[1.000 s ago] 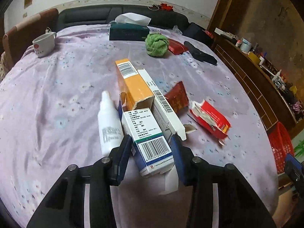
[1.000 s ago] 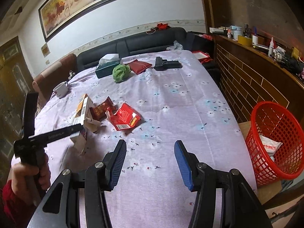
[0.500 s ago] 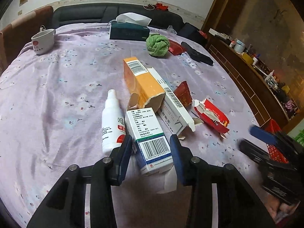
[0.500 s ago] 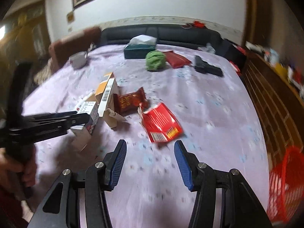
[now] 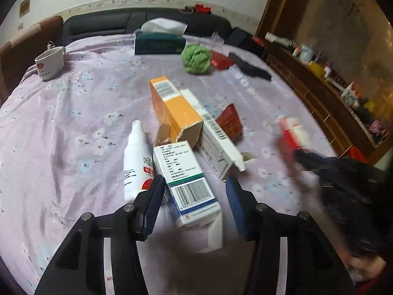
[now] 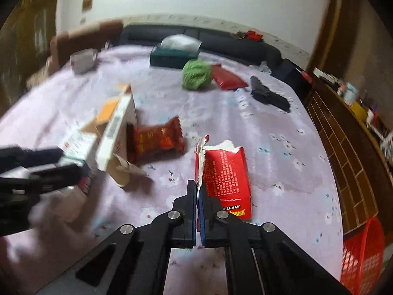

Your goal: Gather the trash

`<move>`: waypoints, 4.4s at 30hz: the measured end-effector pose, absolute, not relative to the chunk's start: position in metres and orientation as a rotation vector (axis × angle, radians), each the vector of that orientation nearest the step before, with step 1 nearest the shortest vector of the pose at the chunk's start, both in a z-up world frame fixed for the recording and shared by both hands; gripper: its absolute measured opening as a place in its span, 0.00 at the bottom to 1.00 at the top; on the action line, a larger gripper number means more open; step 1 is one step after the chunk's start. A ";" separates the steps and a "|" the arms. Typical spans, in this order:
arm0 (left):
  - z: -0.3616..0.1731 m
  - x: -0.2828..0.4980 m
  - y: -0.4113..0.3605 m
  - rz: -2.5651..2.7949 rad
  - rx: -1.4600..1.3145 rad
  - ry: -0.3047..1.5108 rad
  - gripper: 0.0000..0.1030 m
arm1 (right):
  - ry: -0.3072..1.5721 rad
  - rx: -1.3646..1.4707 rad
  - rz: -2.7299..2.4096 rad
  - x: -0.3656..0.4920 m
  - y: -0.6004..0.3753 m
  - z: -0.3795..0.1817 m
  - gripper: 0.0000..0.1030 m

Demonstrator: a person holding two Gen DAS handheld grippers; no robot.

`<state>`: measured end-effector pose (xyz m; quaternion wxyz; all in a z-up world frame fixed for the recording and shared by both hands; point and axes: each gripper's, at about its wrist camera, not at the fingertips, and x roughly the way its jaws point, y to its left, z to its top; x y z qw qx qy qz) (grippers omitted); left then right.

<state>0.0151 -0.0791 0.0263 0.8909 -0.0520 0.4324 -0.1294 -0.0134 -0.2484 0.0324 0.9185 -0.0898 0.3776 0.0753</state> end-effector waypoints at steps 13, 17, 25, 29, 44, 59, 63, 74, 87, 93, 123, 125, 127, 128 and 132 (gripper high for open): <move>0.022 0.001 -0.066 -0.219 -0.113 0.854 0.34 | 0.676 -0.046 0.197 -0.082 -0.256 0.056 0.02; 0.030 -0.036 -0.061 -0.245 -0.105 0.785 0.34 | 0.636 -0.040 0.178 -0.102 -0.251 0.051 0.02; 0.032 -0.079 -0.061 -0.235 -0.065 0.676 0.34 | 0.644 -0.036 0.184 -0.107 -0.242 0.041 0.02; 0.031 -0.078 -0.056 -0.250 -0.094 0.681 0.34 | 0.658 -0.036 0.187 -0.106 -0.235 0.036 0.02; 0.030 -0.078 -0.055 -0.268 -0.118 0.690 0.34 | 0.731 -0.009 0.149 -0.094 -0.235 0.020 0.02; 0.030 -0.079 -0.055 -0.272 -0.120 0.687 0.34 | 0.732 -0.054 0.106 -0.096 -0.230 0.019 0.02; 0.030 -0.079 -0.055 -0.272 -0.122 0.687 0.34 | 0.727 -0.060 0.108 -0.097 -0.228 0.019 0.02; 0.030 -0.079 -0.054 -0.272 -0.121 0.688 0.34 | 0.733 -0.050 0.108 -0.096 -0.230 0.019 0.02; 0.030 -0.079 -0.054 -0.273 -0.123 0.687 0.34 | 0.733 -0.057 0.106 -0.095 -0.230 0.019 0.02; 0.029 -0.079 -0.055 -0.275 -0.118 0.690 0.34 | 0.732 -0.060 0.103 -0.095 -0.230 0.018 0.02; 0.026 -0.079 -0.056 -0.254 -0.106 0.693 0.34 | 0.733 -0.060 0.098 -0.096 -0.229 0.018 0.02; 0.025 -0.079 -0.056 -0.244 -0.104 0.699 0.34 | 0.732 -0.059 0.099 -0.096 -0.230 0.018 0.02; 0.026 -0.079 -0.055 -0.230 -0.103 0.700 0.34 | 0.727 -0.053 0.099 -0.097 -0.230 0.019 0.02; 0.026 -0.079 -0.055 -0.227 -0.102 0.698 0.34 | 0.720 -0.053 0.098 -0.098 -0.231 0.020 0.02; 0.029 -0.081 -0.055 -0.207 -0.084 0.688 0.34 | 0.712 -0.046 0.098 -0.102 -0.233 0.025 0.02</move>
